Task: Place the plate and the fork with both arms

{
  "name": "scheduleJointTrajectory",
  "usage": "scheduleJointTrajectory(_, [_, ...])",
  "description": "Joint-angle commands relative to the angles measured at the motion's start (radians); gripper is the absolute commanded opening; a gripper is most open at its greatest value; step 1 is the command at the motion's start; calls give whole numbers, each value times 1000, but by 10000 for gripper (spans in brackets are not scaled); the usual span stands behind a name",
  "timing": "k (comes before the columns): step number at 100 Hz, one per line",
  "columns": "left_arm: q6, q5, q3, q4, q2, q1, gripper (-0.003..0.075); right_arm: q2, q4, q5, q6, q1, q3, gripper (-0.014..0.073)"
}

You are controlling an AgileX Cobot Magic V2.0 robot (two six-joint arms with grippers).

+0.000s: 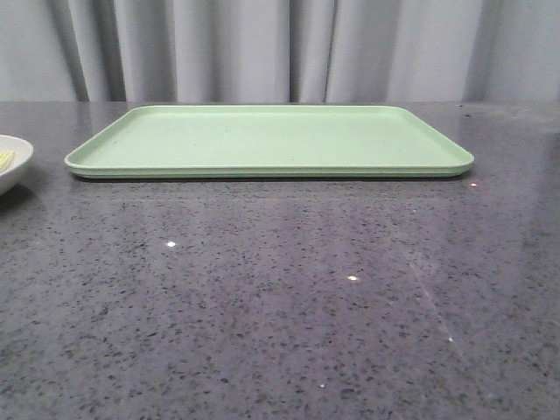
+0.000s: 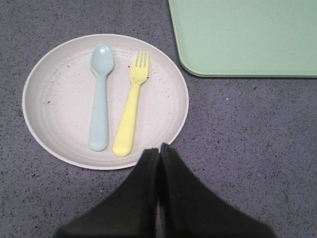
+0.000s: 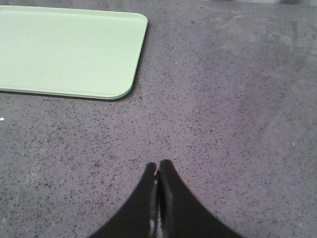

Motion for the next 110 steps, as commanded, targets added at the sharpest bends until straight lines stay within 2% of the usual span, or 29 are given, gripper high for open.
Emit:
scheduleJointTrajectory(1, [-3,-36,-36,-12,12,-9,-11,19,4,-60,-4,-6,-32,-67])
scheduleJointTrajectory(8, [-1,-21,-36,-2,12,-9,41,19,4,-47,-4,-6,-32,-55])
scheduleJointTrajectory(17, [-1,-11,-36,14,12,-9,178,19,4,-32,-4,-6,-32,21])
scheduleJointTrajectory(20, [-1,-11,-36,20,12,-9,235,19,4,-28,-4,-6,-32,72])
scheduleJointTrajectory(21, [-1,-11,-36,23,12,-9,279,19,4,-26,-4,-6,-32,96])
scheduleJointTrajectory(22, [-1,-11,-36,22,12,-9,279,19,4,-25,-4,-6,-32,96])
scheduleJointTrajectory(30, [-1,-11,-36,34,12,-9,459,19,4,-19,-4,-6,-32,268])
scheduleJointTrajectory(35, [-1,-11,-36,42,12,-9,540,19,4,-19,-4,-6,-32,366])
scheduleJointTrajectory(38, [-1,-18,-36,56,12,-9,563,19,4,-19,-4,-6,-32,422])
scheduleJointTrajectory(48, [-1,-17,-36,95,12,-9,567,19,5,-21,-4,-6,-32,489])
scheduleJointTrajectory(76, [-1,-65,-36,104,14,-9,567,19,5,-24,-4,-6,-32,489])
scheduleJointTrajectory(110, [-67,-181,-36,252,130,-4,567,19,5,-24,-4,-6,-32,489])
